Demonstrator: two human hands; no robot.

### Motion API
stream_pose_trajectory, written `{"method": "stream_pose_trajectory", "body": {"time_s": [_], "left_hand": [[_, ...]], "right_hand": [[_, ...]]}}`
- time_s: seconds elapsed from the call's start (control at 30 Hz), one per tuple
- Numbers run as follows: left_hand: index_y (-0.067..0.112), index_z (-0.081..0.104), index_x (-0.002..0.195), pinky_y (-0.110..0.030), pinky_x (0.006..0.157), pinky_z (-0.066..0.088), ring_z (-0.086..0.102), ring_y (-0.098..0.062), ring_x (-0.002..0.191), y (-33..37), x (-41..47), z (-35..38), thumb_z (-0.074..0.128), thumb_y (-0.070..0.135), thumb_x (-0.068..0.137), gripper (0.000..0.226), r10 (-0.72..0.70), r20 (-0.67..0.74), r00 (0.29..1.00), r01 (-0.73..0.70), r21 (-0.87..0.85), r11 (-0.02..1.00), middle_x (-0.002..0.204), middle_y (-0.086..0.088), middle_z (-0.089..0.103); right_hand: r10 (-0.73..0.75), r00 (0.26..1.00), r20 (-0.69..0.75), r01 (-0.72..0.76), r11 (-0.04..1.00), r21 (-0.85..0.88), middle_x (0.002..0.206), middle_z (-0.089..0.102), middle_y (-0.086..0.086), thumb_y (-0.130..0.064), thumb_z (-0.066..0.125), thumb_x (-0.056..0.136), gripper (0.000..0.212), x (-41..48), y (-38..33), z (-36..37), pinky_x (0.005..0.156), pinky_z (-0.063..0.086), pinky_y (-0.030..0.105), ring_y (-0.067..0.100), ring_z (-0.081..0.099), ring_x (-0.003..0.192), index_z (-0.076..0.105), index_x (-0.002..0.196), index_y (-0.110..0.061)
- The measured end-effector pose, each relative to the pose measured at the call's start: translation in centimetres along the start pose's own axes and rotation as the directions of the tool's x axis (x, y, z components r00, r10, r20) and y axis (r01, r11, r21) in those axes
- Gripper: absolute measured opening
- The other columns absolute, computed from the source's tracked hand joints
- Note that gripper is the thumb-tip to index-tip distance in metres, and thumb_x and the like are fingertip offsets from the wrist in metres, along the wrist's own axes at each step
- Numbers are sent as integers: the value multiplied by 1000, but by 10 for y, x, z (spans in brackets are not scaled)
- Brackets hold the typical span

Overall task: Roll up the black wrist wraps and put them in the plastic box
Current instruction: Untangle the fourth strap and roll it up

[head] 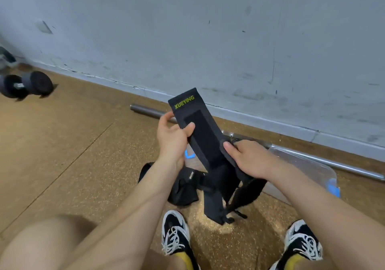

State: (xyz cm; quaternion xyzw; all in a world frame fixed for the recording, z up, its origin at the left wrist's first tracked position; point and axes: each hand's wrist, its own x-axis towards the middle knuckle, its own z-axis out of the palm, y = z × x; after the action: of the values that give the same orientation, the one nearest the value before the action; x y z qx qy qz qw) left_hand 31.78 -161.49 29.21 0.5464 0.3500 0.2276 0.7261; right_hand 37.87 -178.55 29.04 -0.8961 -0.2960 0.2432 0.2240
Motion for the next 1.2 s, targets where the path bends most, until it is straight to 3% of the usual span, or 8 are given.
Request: {"method": "stream_pose_trajectory", "body": {"time_s": [0.13, 0.2, 0.33, 0.57, 0.7, 0.8, 0.87, 1.2], "left_hand": [[23, 47, 128, -18, 65, 55, 70, -8, 90, 40, 6, -9, 60, -10, 90, 52, 137, -271, 953, -154, -42, 987, 88, 7, 68], [29, 47, 127, -28, 83, 57, 65, -16, 105, 69, 14, -27, 60, -5, 92, 51, 138, -340, 930, -168, -60, 984, 107, 2, 65], [36, 51, 126, -42, 86, 59, 69, -22, 103, 96, -8, -12, 60, -4, 93, 53, 171, -20, 985, -170, 22, 985, 105, -4, 73], [42, 51, 114, -41, 70, 60, 74, -24, 84, 95, -44, 37, 64, -1, 91, 51, 285, 367, 885, -347, 113, 931, 109, -9, 68], [29, 56, 109, -28, 59, 50, 64, -22, 80, 103, -40, 47, 59, 24, 97, 13, 145, 587, 796, -213, 48, 976, 101, -7, 64], [16, 58, 116, -36, 72, 57, 65, -28, 92, 108, -28, 57, 43, 42, 102, 33, 35, 589, 807, -98, 76, 992, 108, -12, 69], [9, 58, 125, -48, 91, 53, 66, -35, 107, 108, -22, 64, 47, 42, 100, 43, 20, 606, 796, -104, 105, 989, 119, -17, 69], [4, 65, 120, -32, 79, 58, 73, -23, 87, 98, -4, 58, 66, 17, 82, 41, -59, 781, 622, -14, 87, 996, 102, -13, 73]], "right_hand": [[-100, 964, -248, -9, 914, -405, 85, 66, 5, -48, 27, 104, 50, -9, -11, -45, 67, 47, 35, 28, 62, 79, 64, 89, -18], [-43, 965, -259, -17, 974, -228, 80, 68, 4, -46, 31, 105, 51, -21, -2, -76, 66, 44, 32, 26, 62, 77, 66, 80, -18], [-46, 987, -156, 131, 792, 597, 94, 76, -3, -47, 40, 102, 45, -35, -19, -99, 63, 46, 13, 2, 66, 73, 78, 93, -24], [-113, 962, -249, 270, 536, 800, 89, 78, -2, -39, 44, 103, 41, -18, -47, -103, 64, 53, 16, 8, 72, 78, 77, 91, -18], [-70, 976, -208, 218, 404, 888, 70, 64, 10, -40, 47, 101, 48, -10, -42, -105, 58, 50, 26, 20, 61, 63, 67, 69, -10], [-70, 978, -195, 207, 317, 925, 58, 51, 5, -36, 48, 100, 49, -6, -38, -112, 47, 42, 22, 16, 50, 50, 56, 60, -8], [-76, 971, -227, 239, 369, 898, 54, 49, 4, -34, 48, 101, 50, -6, -36, -116, 45, 39, 20, 15, 48, 49, 54, 58, -8], [-46, 934, -355, 271, 739, 617, 72, 62, 9, -37, 53, 99, 49, -3, -29, -116, 69, 44, 34, 18, 60, 68, 61, 85, 10]]}}
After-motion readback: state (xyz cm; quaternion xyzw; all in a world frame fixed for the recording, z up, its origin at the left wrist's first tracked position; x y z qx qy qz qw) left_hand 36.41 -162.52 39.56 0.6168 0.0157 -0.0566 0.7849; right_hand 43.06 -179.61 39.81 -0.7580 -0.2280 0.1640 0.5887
